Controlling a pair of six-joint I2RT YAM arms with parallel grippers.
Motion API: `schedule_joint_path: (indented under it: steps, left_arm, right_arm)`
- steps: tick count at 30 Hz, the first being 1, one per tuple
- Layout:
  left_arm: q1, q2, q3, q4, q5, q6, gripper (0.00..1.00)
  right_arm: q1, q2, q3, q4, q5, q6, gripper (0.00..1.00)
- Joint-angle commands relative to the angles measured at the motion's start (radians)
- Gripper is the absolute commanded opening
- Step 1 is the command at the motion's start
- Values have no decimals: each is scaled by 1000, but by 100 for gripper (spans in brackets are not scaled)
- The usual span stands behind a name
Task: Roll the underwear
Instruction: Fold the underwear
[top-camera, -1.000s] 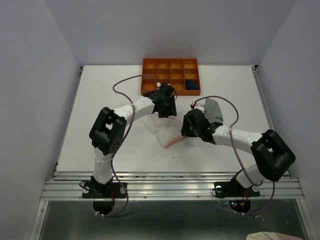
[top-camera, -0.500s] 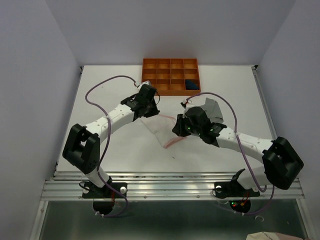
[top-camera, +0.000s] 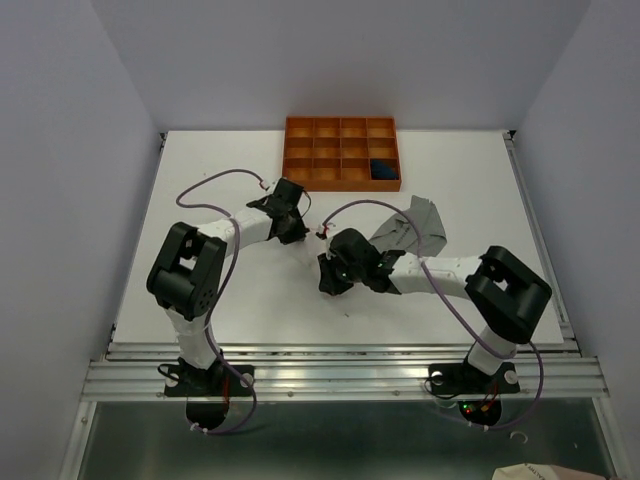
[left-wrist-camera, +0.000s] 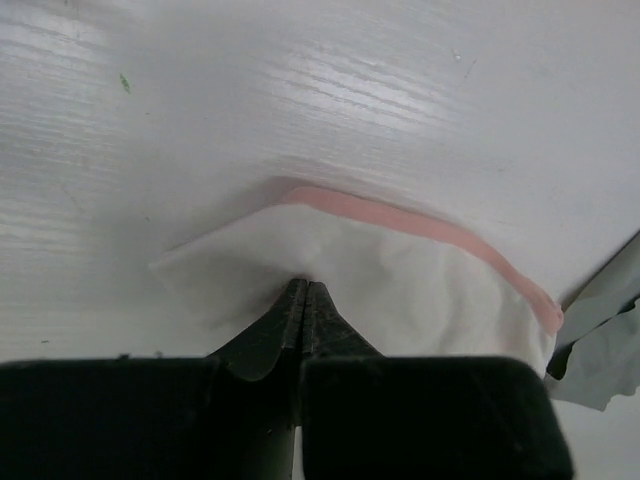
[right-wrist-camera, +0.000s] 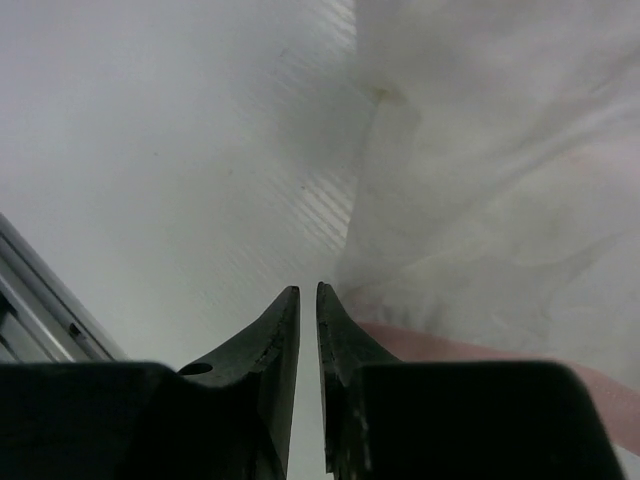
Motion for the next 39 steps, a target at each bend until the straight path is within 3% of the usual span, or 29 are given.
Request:
schedule_joint_path:
  steps: [1, 8, 18, 25, 29, 33, 35, 39]
  left_arm:
    - [11, 52, 22, 42, 13, -3, 3]
    - [39, 103, 3, 13, -27, -12, 1]
    - [93, 123, 0, -19, -63, 8, 1]
    - [94, 48, -67, -24, -52, 1, 2]
    - [94, -32, -105, -53, -59, -19, 13]
    - [94, -144, -113, -85, -82, -19, 32]
    - [93, -178, -101, -94, -87, -10, 35]
    - [93, -247, -69, -120, -76, 16, 46]
  right_arm:
    - [5, 35, 37, -21, 57, -15, 17]
    - [5, 65, 0, -72, 91, 1, 13]
    - [24, 0, -179, -11, -142, 4, 9]
    - [25, -3, -169, 45, -130, 16, 9]
    - [25, -24, -104, 9, -52, 1, 13]
    - [25, -83, -37, 5, -67, -13, 28]
    - [25, -102, -2, 5, -61, -4, 36]
    - [14, -133, 50, 5, -25, -7, 43]
